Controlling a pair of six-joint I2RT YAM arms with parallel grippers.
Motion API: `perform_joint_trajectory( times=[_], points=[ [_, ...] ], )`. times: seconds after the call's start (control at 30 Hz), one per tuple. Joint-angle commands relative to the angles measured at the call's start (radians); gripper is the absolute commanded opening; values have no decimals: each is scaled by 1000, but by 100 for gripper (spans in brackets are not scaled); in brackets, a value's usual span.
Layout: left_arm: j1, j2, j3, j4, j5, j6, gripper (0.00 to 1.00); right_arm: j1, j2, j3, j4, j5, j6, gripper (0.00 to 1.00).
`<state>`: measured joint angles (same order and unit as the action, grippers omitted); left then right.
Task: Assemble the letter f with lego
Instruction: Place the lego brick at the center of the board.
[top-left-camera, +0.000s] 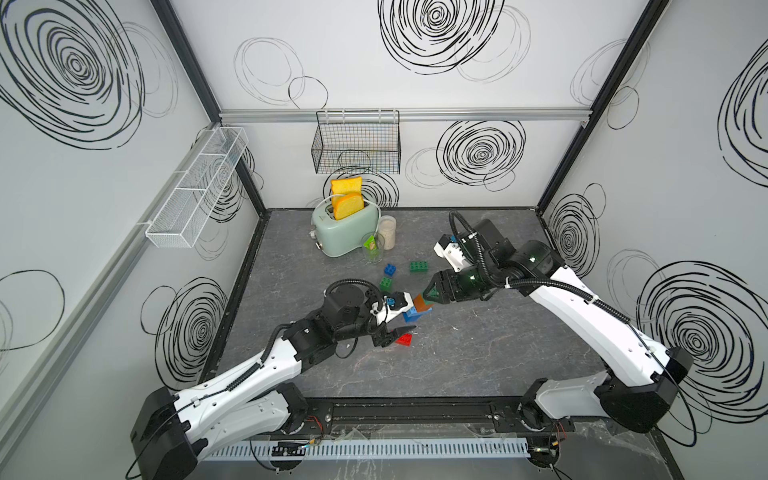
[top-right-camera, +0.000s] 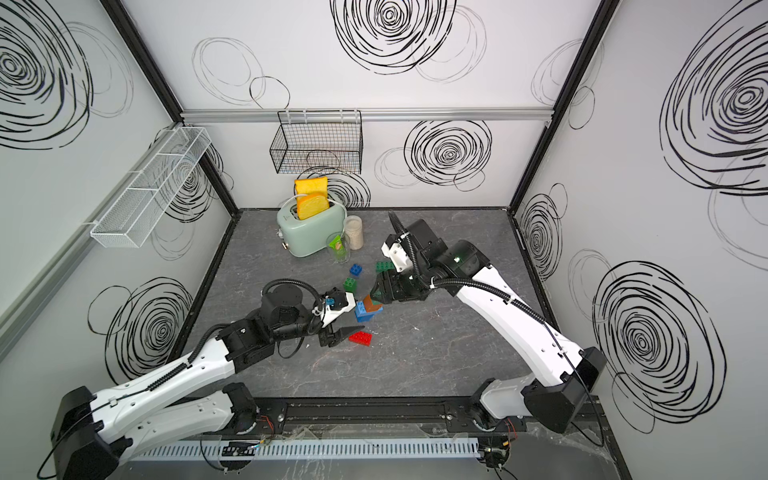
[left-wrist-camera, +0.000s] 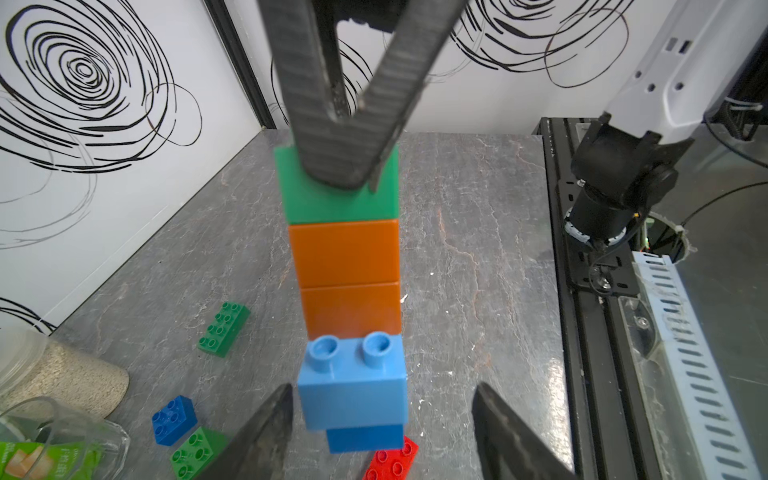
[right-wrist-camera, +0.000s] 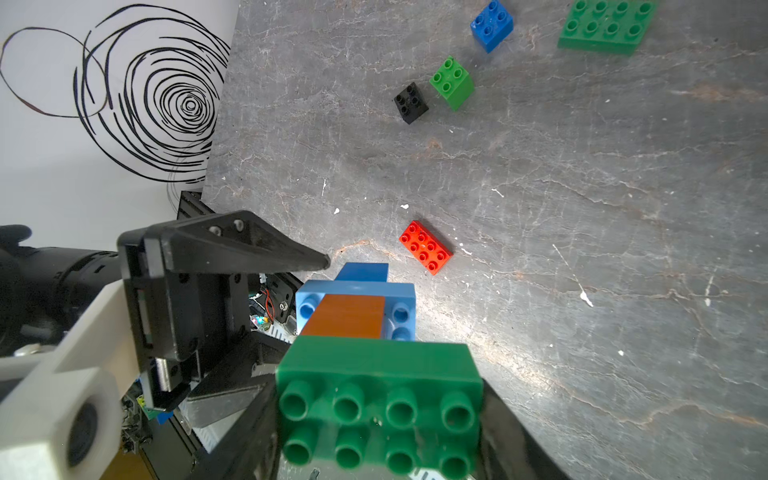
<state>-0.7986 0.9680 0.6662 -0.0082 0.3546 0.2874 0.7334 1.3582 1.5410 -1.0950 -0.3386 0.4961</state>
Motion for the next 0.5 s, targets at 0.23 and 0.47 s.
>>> perform_joint_trajectory(
  times=[0.23, 0.47],
  points=[
    [-4, 3, 27, 38, 19, -17, 67, -4, -21, -8, 6, -28, -13, 50],
    [2, 3, 16, 68, -7, -25, 63, -2, -21, -15, 10, -40, -16, 50]
  ],
)
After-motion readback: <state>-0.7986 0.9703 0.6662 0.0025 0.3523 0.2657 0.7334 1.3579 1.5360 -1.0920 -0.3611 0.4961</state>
